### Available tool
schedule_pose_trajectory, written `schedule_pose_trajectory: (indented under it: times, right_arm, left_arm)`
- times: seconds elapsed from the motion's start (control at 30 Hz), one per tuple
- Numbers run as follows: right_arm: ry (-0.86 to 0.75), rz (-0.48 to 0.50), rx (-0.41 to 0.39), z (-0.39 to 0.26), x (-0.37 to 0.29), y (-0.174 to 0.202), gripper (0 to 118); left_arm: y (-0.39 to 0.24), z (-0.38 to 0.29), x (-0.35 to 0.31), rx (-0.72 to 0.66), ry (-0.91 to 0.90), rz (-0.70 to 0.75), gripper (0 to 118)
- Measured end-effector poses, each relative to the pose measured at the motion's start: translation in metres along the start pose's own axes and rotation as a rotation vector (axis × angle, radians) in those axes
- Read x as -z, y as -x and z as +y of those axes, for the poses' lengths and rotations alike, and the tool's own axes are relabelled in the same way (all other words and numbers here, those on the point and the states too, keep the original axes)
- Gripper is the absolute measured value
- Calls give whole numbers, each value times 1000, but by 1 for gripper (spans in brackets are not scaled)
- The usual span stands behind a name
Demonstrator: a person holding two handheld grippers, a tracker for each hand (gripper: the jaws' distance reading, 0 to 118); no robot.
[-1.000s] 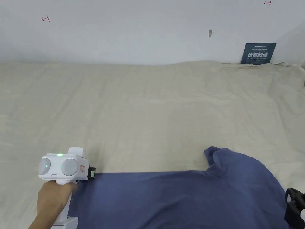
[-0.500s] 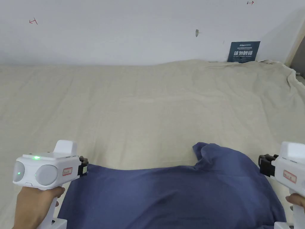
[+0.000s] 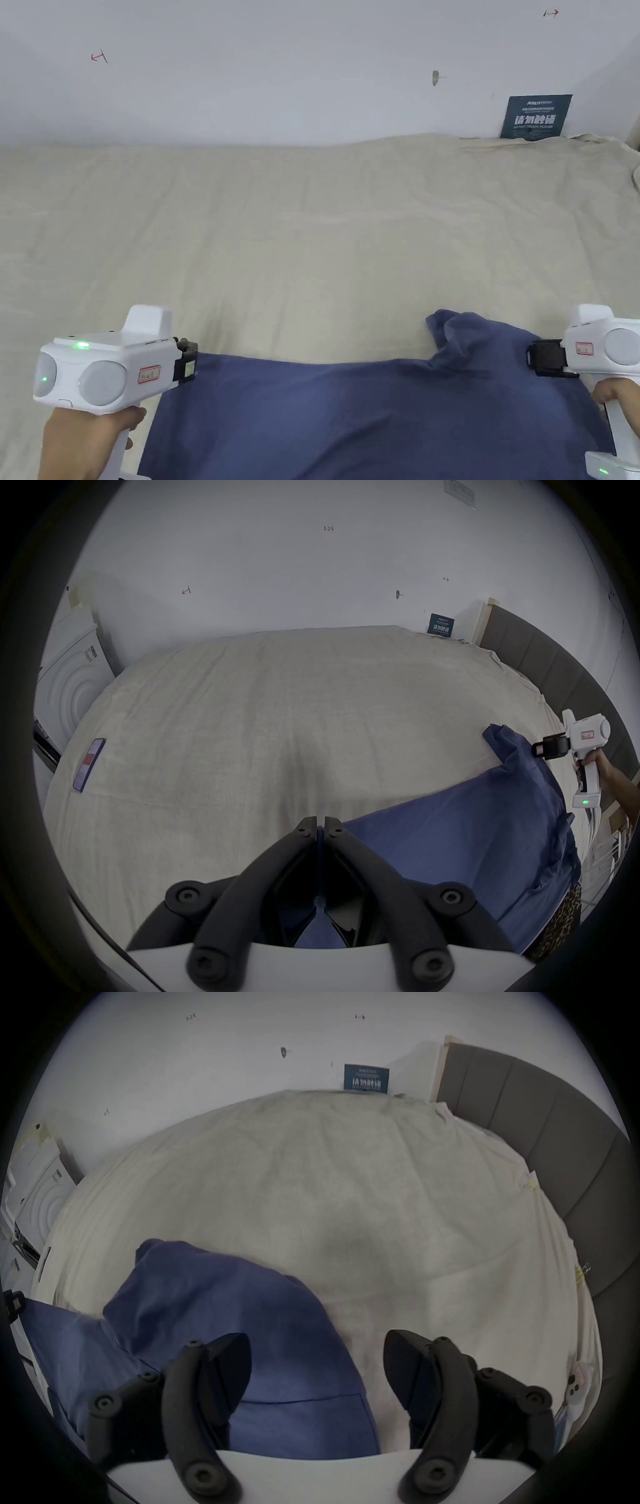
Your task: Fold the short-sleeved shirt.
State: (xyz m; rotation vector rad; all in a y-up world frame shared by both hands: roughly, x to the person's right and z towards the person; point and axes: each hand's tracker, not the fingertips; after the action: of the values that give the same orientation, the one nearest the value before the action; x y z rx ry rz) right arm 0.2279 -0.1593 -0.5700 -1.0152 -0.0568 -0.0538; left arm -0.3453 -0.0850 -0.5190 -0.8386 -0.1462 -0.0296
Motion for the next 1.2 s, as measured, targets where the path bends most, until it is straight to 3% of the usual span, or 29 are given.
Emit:
schedule_pose_trajectory:
  times: [0.03, 0.17, 0.33, 0.73, 1.2]
  right_arm:
    - [10, 2, 2, -2, 1, 1, 69]
    - [13, 21, -35, -10, -6, 9, 3]
    - [-58, 35, -68, -15, -40, 10, 2]
    - [-296, 225, -38, -58, -183, -21, 2]
    - [-316, 280, 14, -191, -257, -51, 2]
  left_arm:
    - [1, -1, 0, -10, 1, -4, 0]
    - [3, -3, 1, -22, 6, -4, 0]
    - [5, -8, -6, -29, 2, 11, 0]
    - [20, -43, -52, -101, -13, 61, 0]
    - [17, -121, -133, -101, -15, 68, 0]
